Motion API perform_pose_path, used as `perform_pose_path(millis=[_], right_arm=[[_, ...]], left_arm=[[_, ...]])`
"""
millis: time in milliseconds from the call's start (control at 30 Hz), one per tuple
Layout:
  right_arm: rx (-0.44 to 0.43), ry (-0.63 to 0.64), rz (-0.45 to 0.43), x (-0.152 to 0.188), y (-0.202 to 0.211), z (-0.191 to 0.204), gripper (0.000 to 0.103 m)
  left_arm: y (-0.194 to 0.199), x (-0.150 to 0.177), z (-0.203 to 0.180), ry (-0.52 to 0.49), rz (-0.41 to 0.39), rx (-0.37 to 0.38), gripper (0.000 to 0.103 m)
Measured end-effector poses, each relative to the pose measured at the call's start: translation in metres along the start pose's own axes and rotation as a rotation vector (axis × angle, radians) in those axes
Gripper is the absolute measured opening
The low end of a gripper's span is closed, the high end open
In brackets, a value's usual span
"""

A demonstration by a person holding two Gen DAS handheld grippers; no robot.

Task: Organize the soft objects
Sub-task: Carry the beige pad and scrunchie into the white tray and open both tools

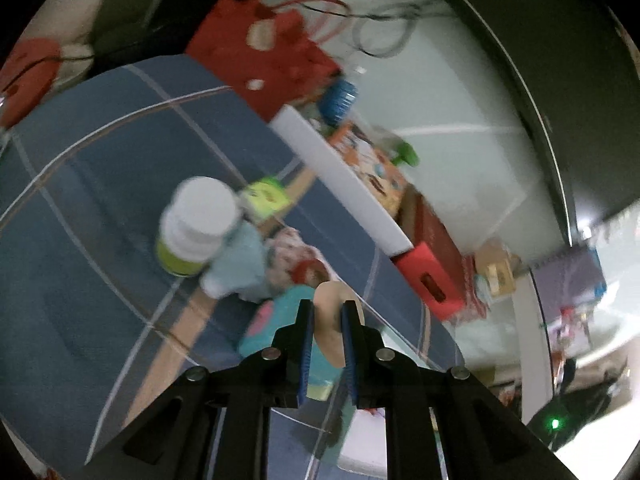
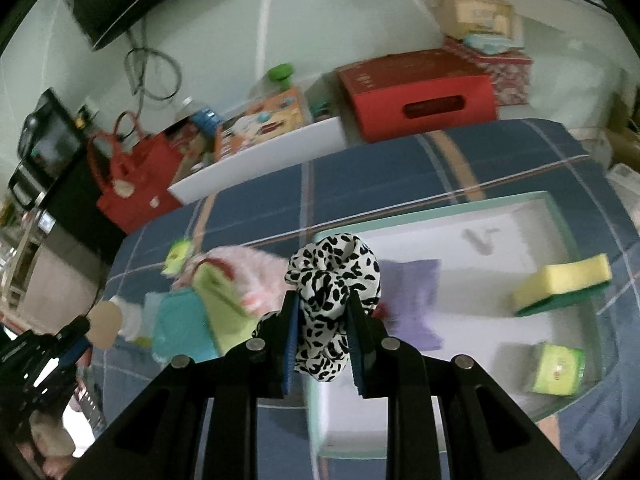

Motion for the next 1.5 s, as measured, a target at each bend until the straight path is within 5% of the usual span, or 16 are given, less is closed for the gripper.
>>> perform_pose_path(millis=[333, 733, 933, 1133, 1500], right_arm=[[0.134, -0.12, -0.04, -0.012, 0.011, -0.066, 0.023], [0.22, -0.226, -0.019, -0.007, 0.018, -0.125, 0.023], [0.23, -0.203, 0.04, 0.002, 0.003, -0.125, 0.023], [0.244, -0.181, 0.116, 0.014, -0.019, -0.125, 0.023], [0.277, -0.163, 0.174, 0.022, -0.035, -0.127, 0.024]], left_arm=[[-0.042, 0.055, -0.074, -0.237, 0.136, 0.061, 0.015], [-0.119, 0.154, -0.112, -0.494, 0.374, -0.002, 0.015], [-0.14, 0.179, -0.106, -0.522, 0.454, -0.021, 0.016], [-0.158, 0.184, -0.093, -0.545, 0.467, -0.106, 0.017], [-0.17, 0.188, -0.094, -0.575, 0.483, -0.152, 0.017]])
Point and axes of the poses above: each gripper's, at about its wrist camera, not at the fingertips, and y roughly against the way its jaws point, z to its left, x to its underside, the point moved 6 cm from there along -y, roughly the way its jaws point, and after that the axes turned 1 degree about -x, right-handed, at the moved point
